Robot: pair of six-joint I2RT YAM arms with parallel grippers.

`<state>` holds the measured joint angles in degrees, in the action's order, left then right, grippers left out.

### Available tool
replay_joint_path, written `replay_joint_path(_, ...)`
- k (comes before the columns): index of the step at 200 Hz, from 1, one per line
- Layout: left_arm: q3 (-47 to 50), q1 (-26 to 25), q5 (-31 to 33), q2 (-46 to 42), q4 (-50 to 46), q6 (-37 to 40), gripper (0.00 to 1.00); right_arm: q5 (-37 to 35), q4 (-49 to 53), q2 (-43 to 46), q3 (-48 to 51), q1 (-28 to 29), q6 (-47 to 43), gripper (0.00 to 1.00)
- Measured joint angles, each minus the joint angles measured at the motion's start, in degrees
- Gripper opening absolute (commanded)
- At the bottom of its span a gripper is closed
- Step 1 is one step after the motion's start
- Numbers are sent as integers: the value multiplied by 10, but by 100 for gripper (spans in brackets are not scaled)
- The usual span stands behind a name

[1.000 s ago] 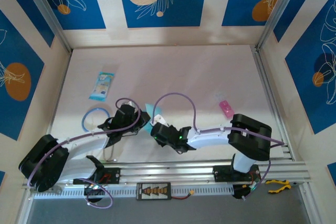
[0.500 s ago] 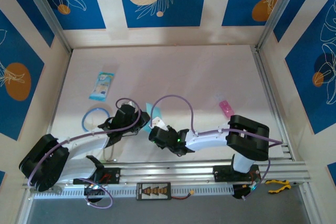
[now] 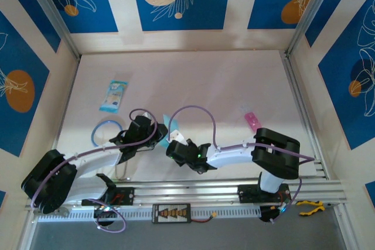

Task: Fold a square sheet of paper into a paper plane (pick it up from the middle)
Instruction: Fourth fold the wing at the center of the table.

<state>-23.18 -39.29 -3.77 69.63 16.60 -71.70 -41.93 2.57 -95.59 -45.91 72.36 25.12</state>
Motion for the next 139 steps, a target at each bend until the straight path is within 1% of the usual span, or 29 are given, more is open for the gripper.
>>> replay_joint_path(14, -1, 0, 0, 1, 0, 0, 17, 2, 0, -2, 0, -2, 1, 3)
replay_joint_path(24, -2, 0, 0, 2, -3, 5, 27, 5, 0, -2, 0, -4, 2, 2)
replay_joint_path(44, -8, -1, 1, 0, -22, 13, 43, 23, -9, -2, 2, -13, 3, 1)
replay_joint_path(57, -11, -2, 8, -13, -42, 18, 51, 47, -28, 2, 13, -24, 2, 1)
replay_joint_path(70, -11, -2, 19, -38, -68, 27, 57, 82, -49, 9, 31, -39, 2, 1)
replay_joint_path(90, -11, -2, 41, -85, -107, 37, 60, 149, -89, 24, 64, -71, 6, 1)
replay_joint_path(106, -11, -2, 55, -118, -131, 47, 60, 197, -117, 35, 84, -96, 12, 1)
replay_joint_path(139, -11, 1, 64, -141, -158, 62, 60, 280, -163, 46, 104, -136, 24, 1)
